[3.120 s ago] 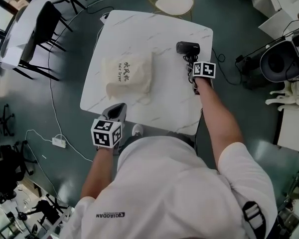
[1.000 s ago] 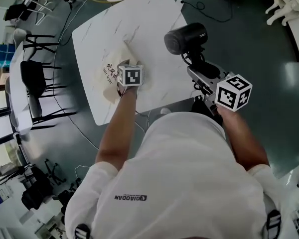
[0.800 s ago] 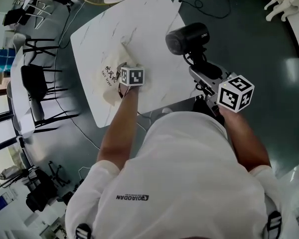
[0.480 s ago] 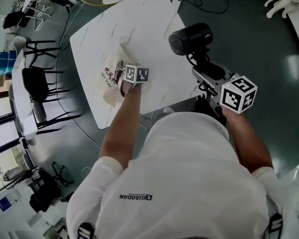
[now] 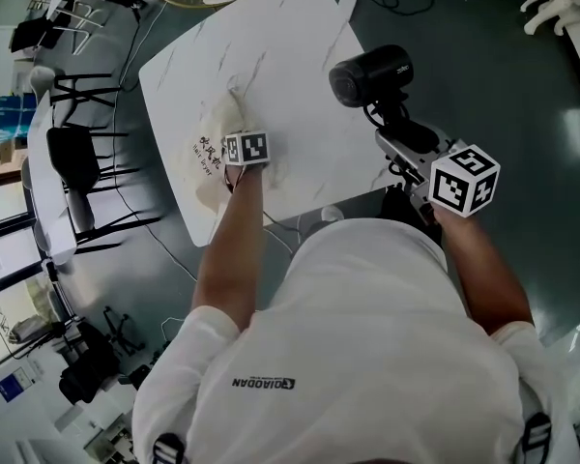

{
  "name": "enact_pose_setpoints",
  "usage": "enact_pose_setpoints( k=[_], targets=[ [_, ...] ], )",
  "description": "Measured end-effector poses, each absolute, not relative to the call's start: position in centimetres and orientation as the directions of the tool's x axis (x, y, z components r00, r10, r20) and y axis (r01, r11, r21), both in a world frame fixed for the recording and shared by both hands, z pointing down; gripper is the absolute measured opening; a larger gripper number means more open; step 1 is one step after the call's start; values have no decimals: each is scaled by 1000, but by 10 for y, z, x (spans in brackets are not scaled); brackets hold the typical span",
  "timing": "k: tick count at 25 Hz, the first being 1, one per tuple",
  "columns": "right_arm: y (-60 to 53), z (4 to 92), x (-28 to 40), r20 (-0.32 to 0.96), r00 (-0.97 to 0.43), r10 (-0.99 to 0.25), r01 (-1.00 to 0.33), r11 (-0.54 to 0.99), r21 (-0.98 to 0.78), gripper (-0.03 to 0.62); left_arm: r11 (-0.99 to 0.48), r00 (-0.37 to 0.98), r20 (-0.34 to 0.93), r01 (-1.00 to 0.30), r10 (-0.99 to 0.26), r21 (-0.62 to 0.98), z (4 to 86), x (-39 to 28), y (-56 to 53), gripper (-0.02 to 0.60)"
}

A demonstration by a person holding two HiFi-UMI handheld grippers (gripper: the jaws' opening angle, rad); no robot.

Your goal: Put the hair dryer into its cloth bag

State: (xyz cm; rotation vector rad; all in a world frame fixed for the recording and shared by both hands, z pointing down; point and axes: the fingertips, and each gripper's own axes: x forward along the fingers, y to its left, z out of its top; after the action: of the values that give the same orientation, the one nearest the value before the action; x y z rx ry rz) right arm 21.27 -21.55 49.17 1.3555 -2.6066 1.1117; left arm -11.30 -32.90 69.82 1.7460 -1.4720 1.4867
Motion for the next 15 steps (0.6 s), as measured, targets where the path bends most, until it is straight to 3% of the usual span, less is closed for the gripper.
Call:
enact_pose_setpoints(
  k=[11, 15],
  targets=[
    [-234, 488, 184, 295, -697, -653, -675, 460, -577, 218, -334, 50, 836, -928, -546, -163, 652, -109, -305, 52],
    [-241, 488, 163, 295, -720, -628, -657, 479, -582, 218, -375, 177, 781, -924, -599, -79, 626, -108, -295, 52]
  ],
)
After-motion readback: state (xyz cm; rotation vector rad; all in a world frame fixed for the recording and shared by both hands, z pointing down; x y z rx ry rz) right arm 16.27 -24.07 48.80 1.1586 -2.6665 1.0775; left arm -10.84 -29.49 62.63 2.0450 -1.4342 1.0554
